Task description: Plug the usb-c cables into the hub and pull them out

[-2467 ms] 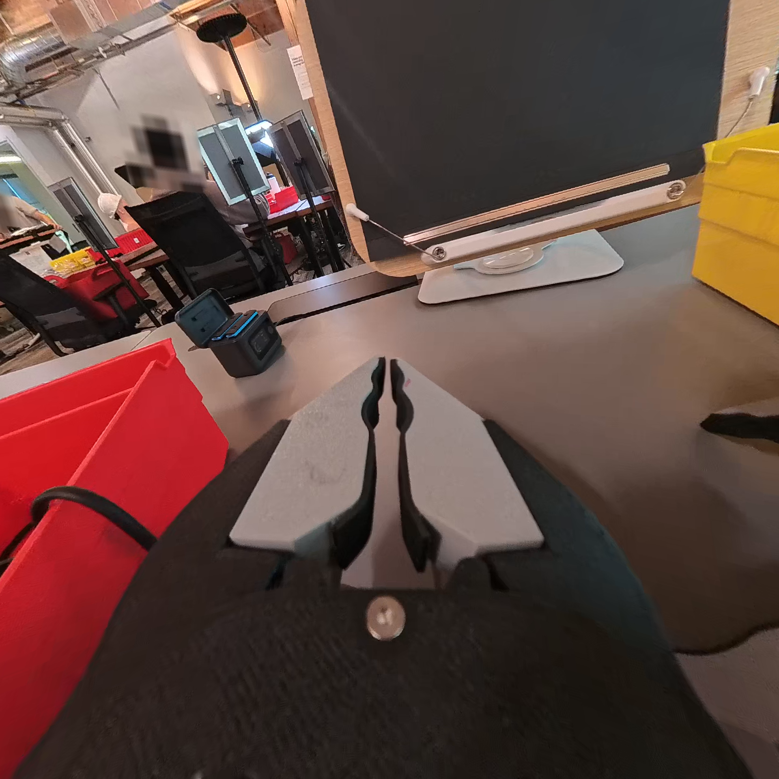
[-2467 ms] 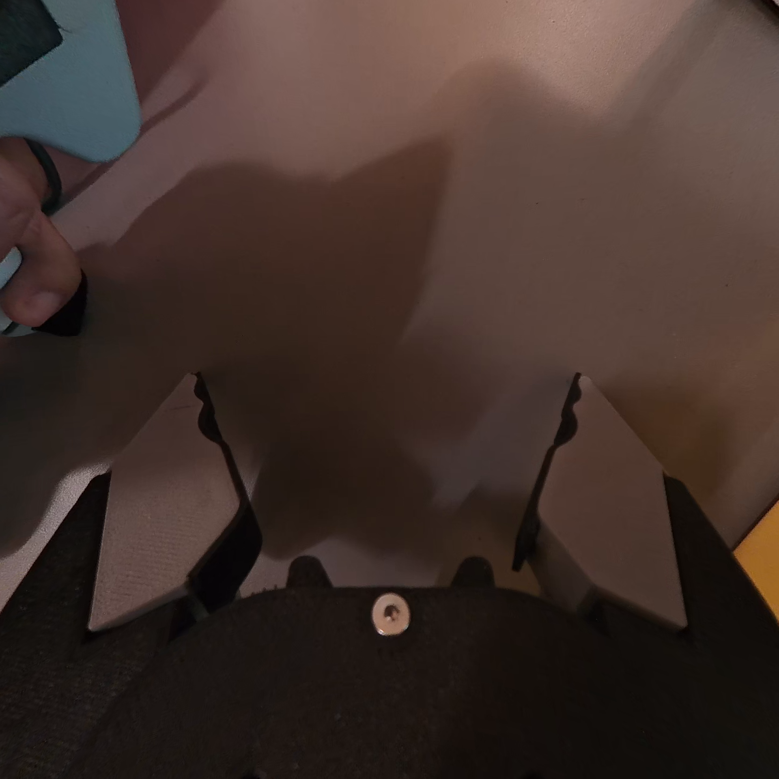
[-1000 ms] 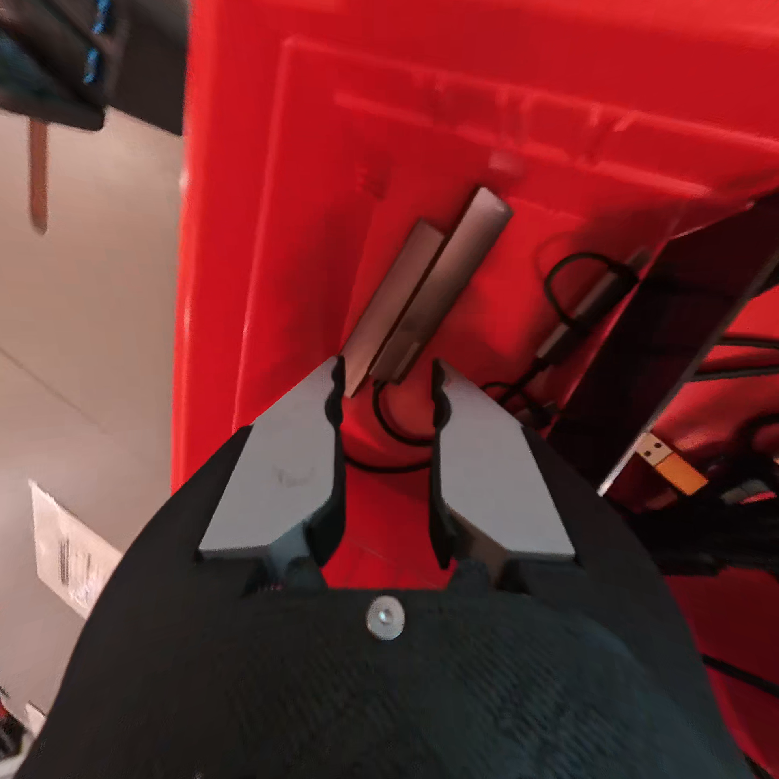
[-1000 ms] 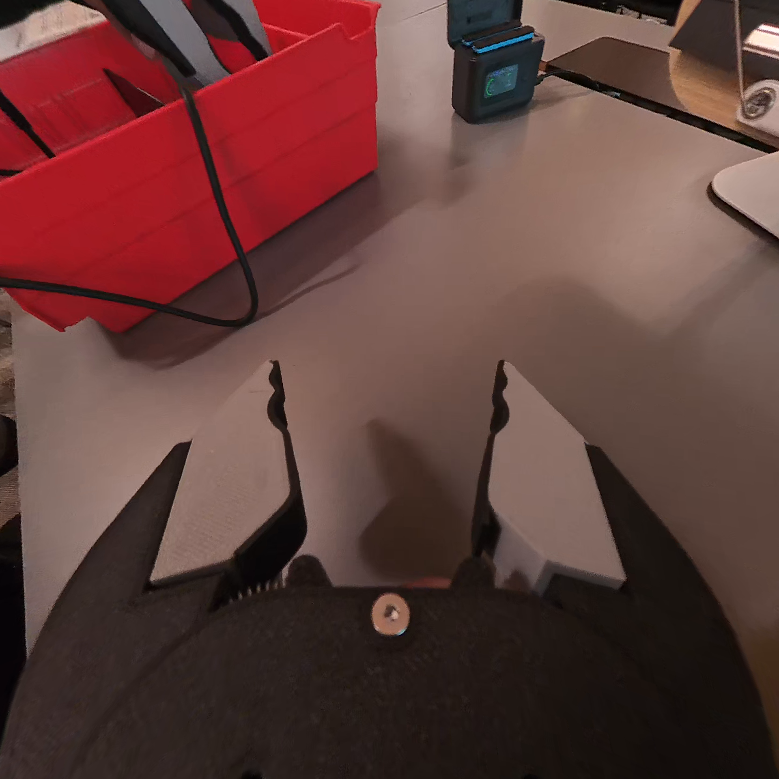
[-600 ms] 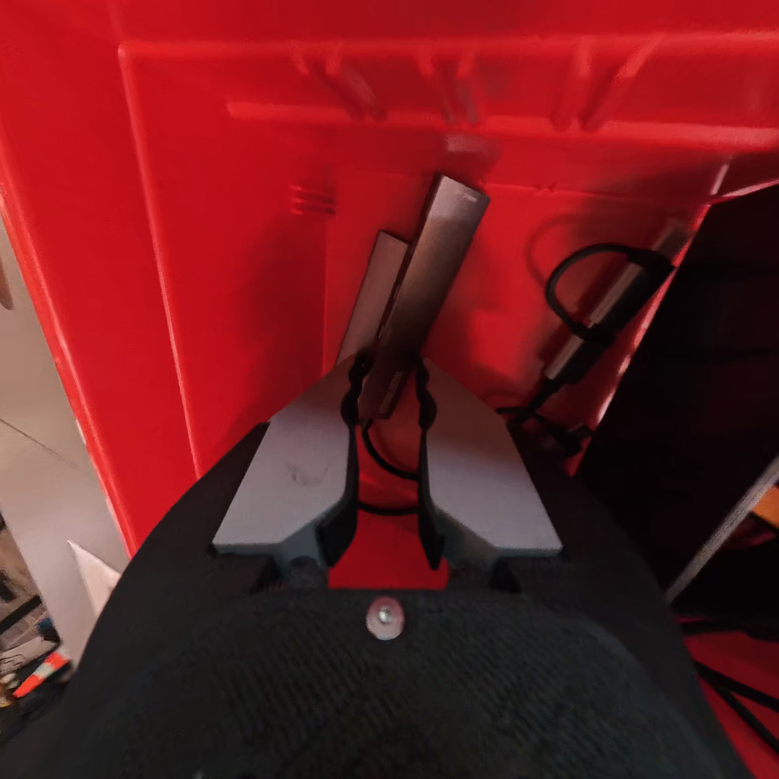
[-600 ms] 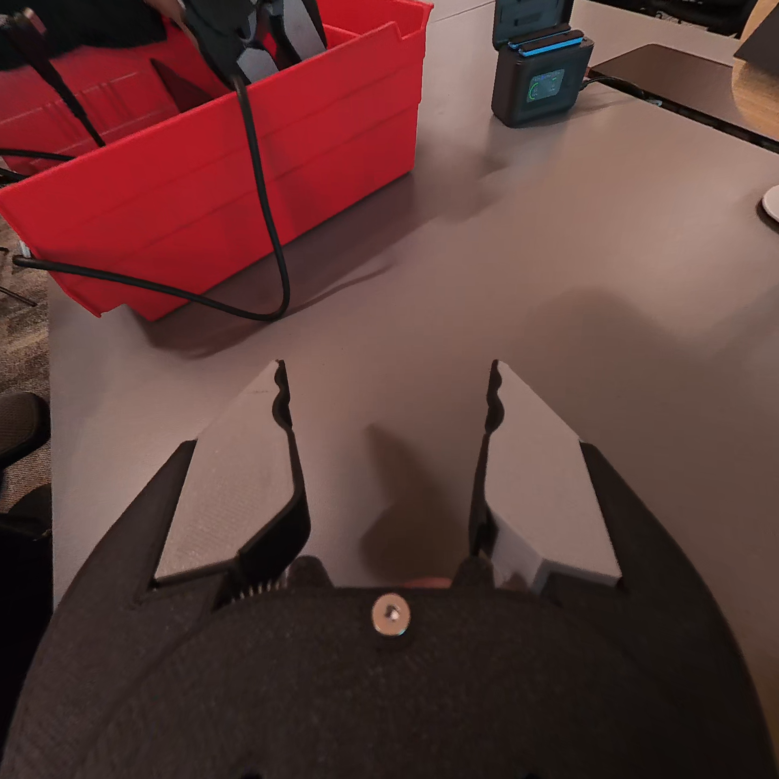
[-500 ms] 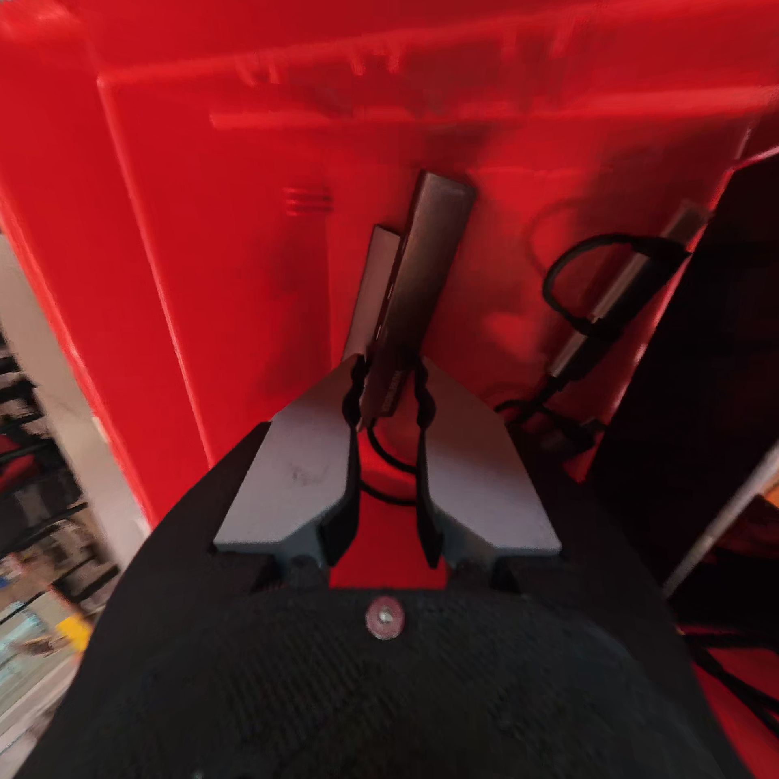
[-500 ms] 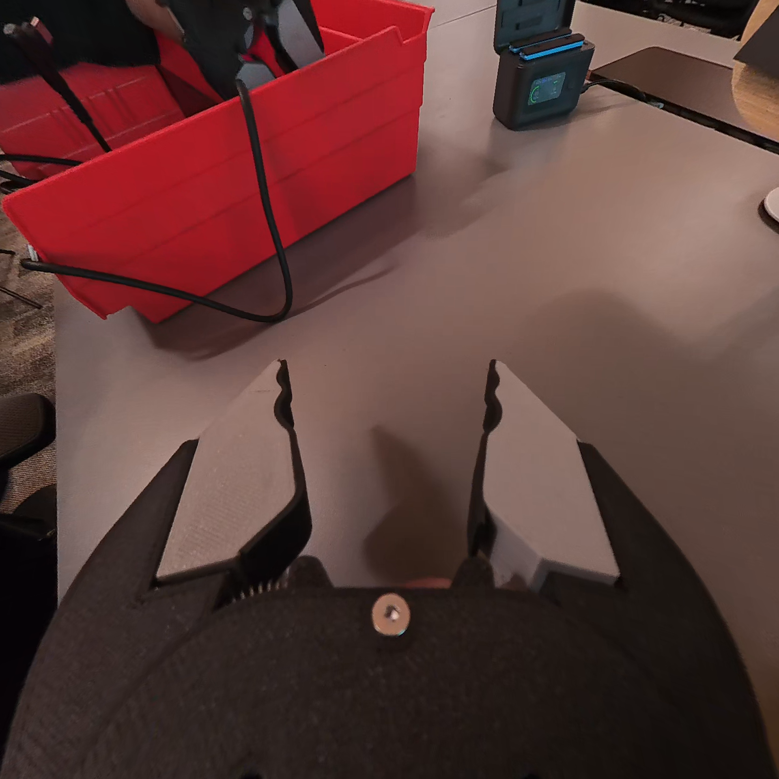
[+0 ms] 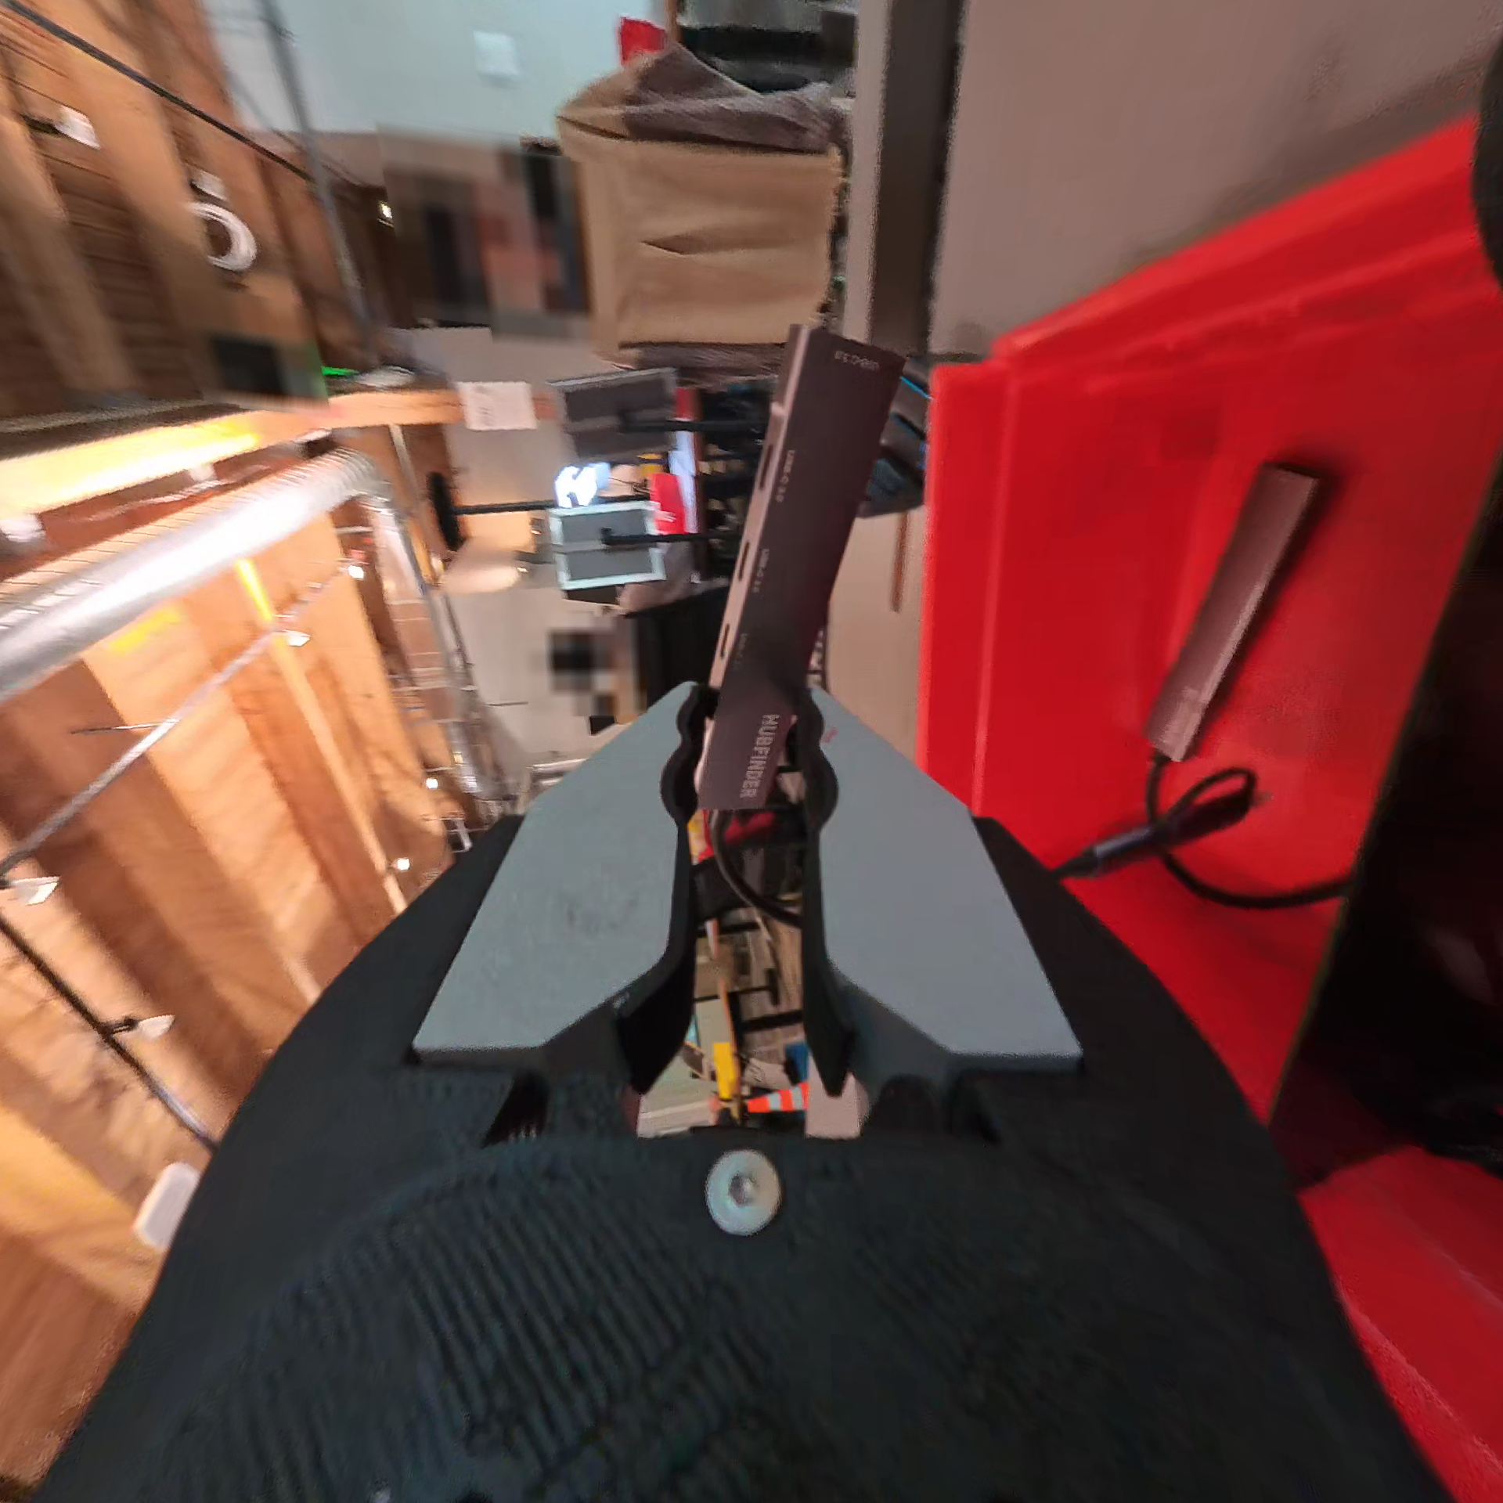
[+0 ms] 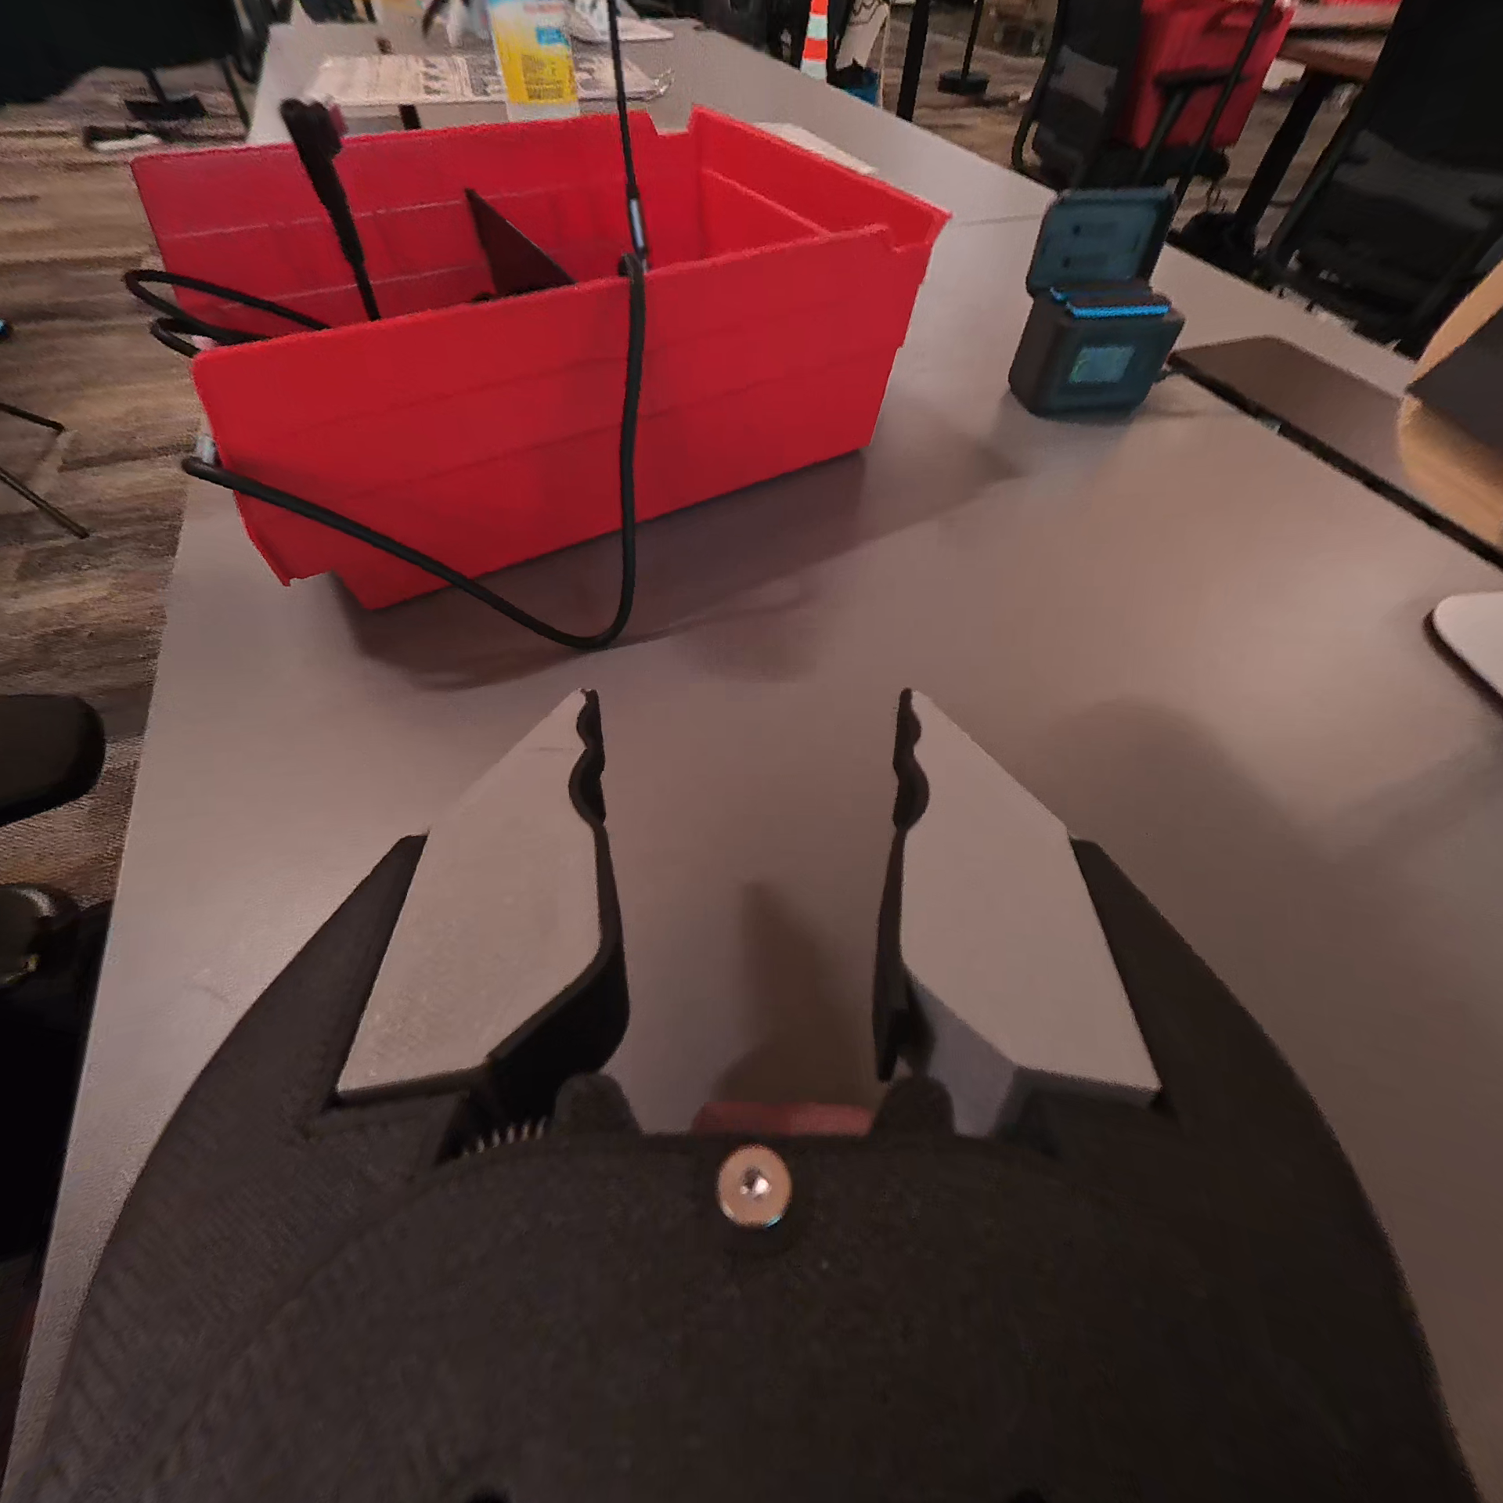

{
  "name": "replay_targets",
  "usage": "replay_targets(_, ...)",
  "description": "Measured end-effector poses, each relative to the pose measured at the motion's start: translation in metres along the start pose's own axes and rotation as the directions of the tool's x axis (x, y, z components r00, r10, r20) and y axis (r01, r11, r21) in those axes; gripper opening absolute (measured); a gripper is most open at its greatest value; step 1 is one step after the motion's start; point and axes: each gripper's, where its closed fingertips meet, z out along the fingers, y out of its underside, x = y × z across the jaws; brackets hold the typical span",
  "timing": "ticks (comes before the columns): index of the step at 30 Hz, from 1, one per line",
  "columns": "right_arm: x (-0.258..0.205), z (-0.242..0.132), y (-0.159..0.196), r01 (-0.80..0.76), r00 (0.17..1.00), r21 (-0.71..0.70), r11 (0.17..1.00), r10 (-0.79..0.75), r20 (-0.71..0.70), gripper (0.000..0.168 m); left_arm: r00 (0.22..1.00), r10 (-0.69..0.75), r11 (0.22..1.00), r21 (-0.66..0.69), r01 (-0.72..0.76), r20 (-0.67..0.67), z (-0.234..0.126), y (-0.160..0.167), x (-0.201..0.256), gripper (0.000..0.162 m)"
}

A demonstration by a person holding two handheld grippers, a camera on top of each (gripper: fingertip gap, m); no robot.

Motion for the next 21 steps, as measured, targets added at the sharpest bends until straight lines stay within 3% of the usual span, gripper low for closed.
replay_targets(7,0.000,-0.020,-0.031,-0.003,1.000,0.136,0.991,0.005,-0.017,0.073,0.984,0.009,0.995,0.100,-0.028,0.180,-0.050,-0.056,-0.059,0.020)
replay_targets(15,-0.020,-0.078,-0.123,0.119,0.992,0.282,0.952,-0.100,-0.082,0.073,0.972,-0.012,0.949,0.310,-0.063,0.234,-0.093,-0.170,-0.069,0.020)
replay_targets(19,-0.025,-0.088,-0.139,0.152,0.986,0.297,0.943,-0.126,-0.105,0.067,0.977,-0.039,0.912,0.407,-0.050,0.207,-0.104,-0.215,-0.055,0.021)
replay_targets(21,-0.028,-0.090,-0.135,0.152,0.987,0.306,0.940,-0.127,-0.098,0.048,0.985,-0.053,0.897,0.442,-0.026,0.165,-0.107,-0.231,-0.042,0.020)
